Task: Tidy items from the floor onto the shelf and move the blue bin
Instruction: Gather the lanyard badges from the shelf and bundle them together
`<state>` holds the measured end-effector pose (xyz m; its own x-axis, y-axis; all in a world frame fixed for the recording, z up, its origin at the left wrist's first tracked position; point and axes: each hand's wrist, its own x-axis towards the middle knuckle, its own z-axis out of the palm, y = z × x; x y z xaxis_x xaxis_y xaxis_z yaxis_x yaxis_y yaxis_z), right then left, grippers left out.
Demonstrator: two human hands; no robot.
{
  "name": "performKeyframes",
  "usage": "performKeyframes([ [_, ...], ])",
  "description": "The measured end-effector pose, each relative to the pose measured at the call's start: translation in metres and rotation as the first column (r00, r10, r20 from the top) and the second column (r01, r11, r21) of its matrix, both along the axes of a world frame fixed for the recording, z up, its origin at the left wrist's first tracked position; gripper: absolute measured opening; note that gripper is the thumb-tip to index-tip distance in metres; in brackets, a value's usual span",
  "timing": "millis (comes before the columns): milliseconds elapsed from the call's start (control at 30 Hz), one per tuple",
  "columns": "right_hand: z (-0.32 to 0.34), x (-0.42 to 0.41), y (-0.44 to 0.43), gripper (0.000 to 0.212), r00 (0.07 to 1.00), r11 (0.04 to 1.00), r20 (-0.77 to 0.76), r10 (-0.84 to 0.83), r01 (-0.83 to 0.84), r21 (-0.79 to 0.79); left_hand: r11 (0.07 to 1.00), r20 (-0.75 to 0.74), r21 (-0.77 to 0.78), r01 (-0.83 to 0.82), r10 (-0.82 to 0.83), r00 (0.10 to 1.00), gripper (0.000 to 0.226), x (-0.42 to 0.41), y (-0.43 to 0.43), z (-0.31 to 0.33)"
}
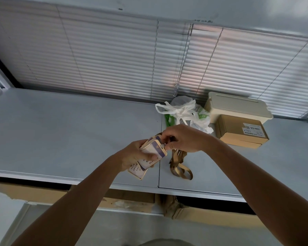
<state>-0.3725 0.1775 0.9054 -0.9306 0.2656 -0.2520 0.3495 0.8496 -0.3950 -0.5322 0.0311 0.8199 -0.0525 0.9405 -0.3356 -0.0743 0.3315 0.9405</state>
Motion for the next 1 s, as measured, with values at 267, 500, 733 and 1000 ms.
performKeyframes([
  [267,-0.002,0.010,0.011,0.008,0.990,0.914,0.032,-0.134,0.136,-0.383,0.996,0.149,-0.025,0.082,-0.077,0.986,0.061,-0.007,0.003,0.002],
  [500,-0.010,0.014,0.013,0.009,0.977,0.877,0.099,-0.186,0.211,-0.431,0.989,0.098,-0.066,0.132,-0.125,0.987,0.063,-0.010,0.005,-0.002],
  [733,-0.013,0.016,0.008,0.010,0.974,0.891,0.029,-0.223,0.215,-0.400,0.990,0.048,-0.069,0.119,-0.116,0.992,0.034,-0.007,0.005,0.005],
  [1000,0.000,0.010,0.001,0.006,0.912,0.629,-0.030,-0.408,0.257,-0.733,0.996,0.358,0.038,0.076,-0.084,0.930,0.046,-0.004,0.000,0.012],
])
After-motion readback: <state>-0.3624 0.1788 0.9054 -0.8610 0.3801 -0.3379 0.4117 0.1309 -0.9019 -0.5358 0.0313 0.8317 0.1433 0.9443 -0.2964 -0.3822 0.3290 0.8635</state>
